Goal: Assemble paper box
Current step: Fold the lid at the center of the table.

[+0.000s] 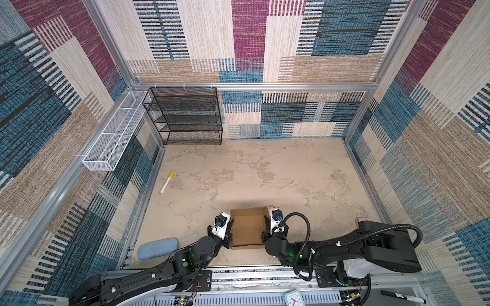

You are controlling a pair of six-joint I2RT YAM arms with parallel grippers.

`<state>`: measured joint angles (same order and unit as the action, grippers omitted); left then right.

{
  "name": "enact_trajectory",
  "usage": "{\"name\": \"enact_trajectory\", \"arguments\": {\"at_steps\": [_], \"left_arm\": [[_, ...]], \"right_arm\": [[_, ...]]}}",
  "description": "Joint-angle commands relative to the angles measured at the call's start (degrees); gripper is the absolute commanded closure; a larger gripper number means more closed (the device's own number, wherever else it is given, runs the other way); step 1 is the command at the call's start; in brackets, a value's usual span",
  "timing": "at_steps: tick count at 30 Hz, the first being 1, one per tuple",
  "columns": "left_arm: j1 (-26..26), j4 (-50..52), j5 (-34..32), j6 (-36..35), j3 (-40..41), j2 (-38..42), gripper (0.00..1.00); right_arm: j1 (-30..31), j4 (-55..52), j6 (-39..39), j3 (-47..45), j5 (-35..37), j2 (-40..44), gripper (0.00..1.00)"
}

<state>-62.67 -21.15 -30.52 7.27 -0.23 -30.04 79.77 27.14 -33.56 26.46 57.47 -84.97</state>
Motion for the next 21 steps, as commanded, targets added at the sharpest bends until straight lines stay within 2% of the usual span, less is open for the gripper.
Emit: {"name": "enact_trajectory", "arguments": {"at_steps": [1, 7, 14, 21], "left_arm": [[-0.05, -1.49, 0.9, -1.5, 1.97, 0.36, 0.93], [0.08, -9.73, -0.51, -4.24, 1.69, -5.4, 1.0], [0.48, -26.22, -3.3, -7.77, 0.31, -21.46, 1.0], [4.61, -37.32, -0.15, -11.49, -3.92, -32.87, 1.0]], "right_arm": [[0.05, -0.48, 0.33, -0.04, -0.4, -0.28, 1.0], [-0.85, 6.75, 5.34, -1.06, -0.77, -1.41, 1.0], [-4.4, 13.95, 11.16, -1.84, -4.24, -1.96, 1.0], [-7.31, 20.32, 17.43, -1.96, -6.55, -2.05, 1.0]]}}
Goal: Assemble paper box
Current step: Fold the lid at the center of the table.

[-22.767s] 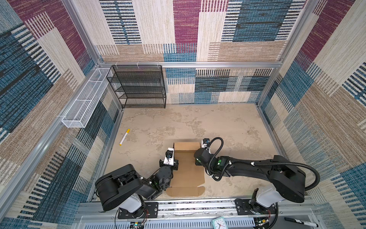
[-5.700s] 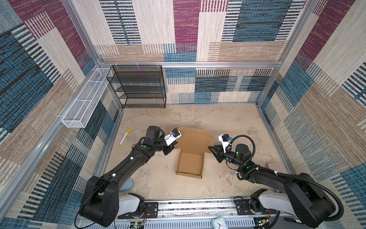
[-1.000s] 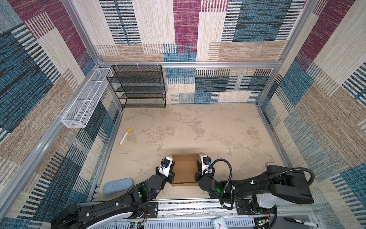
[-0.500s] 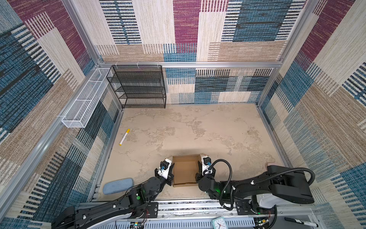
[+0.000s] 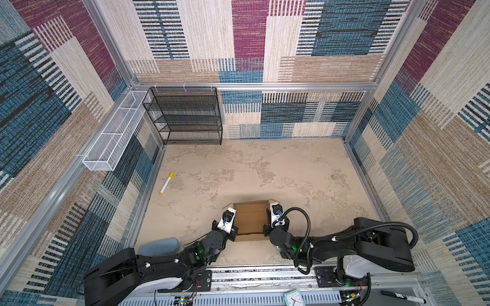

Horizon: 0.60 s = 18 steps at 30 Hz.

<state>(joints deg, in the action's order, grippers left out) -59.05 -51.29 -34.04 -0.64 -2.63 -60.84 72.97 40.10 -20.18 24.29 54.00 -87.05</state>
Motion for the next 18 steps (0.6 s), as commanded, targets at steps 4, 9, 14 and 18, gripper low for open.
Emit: {"name": "enact_trajectory", "arguments": {"at_steps": [4, 9, 14, 18], "left_arm": [[3.4, -10.28, 6.07, -5.3, -5.35, -6.29, 1.0], [6.31, -17.03, 9.1, -5.15, -7.52, -13.38, 1.0], [7.28, -29.06, 8.69, -3.59, -6.31, -24.42, 1.0], [7.33, -29.4, 10.96, -1.63, -6.9, -27.96, 1.0]], "right_arm": [[-2.92, 9.75, 7.82, 1.06, -4.61, 0.79, 1.0], [-6.56, 12.27, 10.08, 0.77, -7.19, 1.6, 1.0], [-8.32, 13.43, 10.45, 0.81, -9.65, 0.03, 1.0], [-8.71, 13.42, 9.28, 0.8, -10.33, -1.51, 1.0]]}}
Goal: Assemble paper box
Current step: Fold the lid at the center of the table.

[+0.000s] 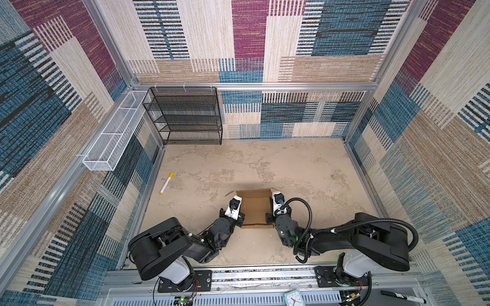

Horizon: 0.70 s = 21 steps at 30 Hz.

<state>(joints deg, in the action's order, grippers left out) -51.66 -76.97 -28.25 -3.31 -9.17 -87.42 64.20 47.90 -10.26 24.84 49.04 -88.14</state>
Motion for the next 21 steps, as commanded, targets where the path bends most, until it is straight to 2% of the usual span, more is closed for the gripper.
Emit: {"name": "enact_trajectory", "arguments": {"at_steps": [1, 11, 21], "left_arm": [[-0.08, -3.71, 5.22, 1.34, -0.41, -1.78, 1.0], [-0.17, -3.71, 6.0, 3.97, -0.06, -4.98, 1.0], [-0.45, -3.71, 4.14, 4.77, 1.08, -3.76, 1.0]], "right_arm": [[-0.04, 5.71, -1.12, -0.1, -5.82, -0.61, 1.0], [-0.11, 5.13, -6.32, -1.92, -7.0, -2.81, 1.0], [0.17, 1.67, -10.35, -0.48, -5.43, -4.1, 1.0]]}}
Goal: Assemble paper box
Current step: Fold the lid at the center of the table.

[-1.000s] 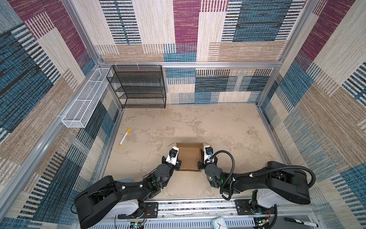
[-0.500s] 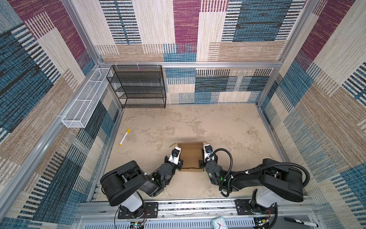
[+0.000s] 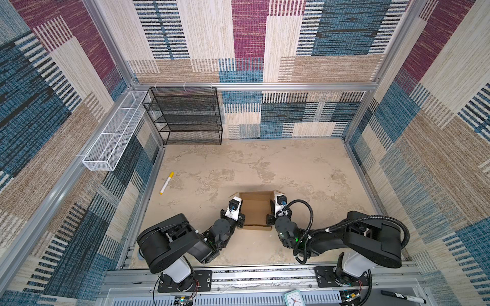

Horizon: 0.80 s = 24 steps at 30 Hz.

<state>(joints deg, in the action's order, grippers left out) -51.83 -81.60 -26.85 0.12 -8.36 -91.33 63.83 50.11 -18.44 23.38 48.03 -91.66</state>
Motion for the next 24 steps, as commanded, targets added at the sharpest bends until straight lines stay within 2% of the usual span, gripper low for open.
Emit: {"name": "enact_trajectory", "arguments": {"at_steps": [1, 7, 16, 24], "left_arm": [[-0.28, 0.92, 2.31, 0.85, 0.27, 0.29, 1.0], [-0.36, 0.92, 0.57, -1.48, 1.05, 1.68, 0.95], [-0.31, 0.92, 0.14, -0.97, 1.97, 1.04, 0.94], [-0.41, 0.92, -0.22, -0.91, 2.95, 0.85, 0.88]], "right_arm": [[0.82, -0.71, -2.22, 1.26, -4.06, -0.9, 1.0], [2.34, 0.57, -2.38, 1.06, -3.25, -1.81, 1.0], [3.92, -0.82, -3.98, 2.37, -1.67, -4.67, 1.0], [4.61, -0.84, -4.8, 2.33, -1.0, -5.49, 1.0]]}}
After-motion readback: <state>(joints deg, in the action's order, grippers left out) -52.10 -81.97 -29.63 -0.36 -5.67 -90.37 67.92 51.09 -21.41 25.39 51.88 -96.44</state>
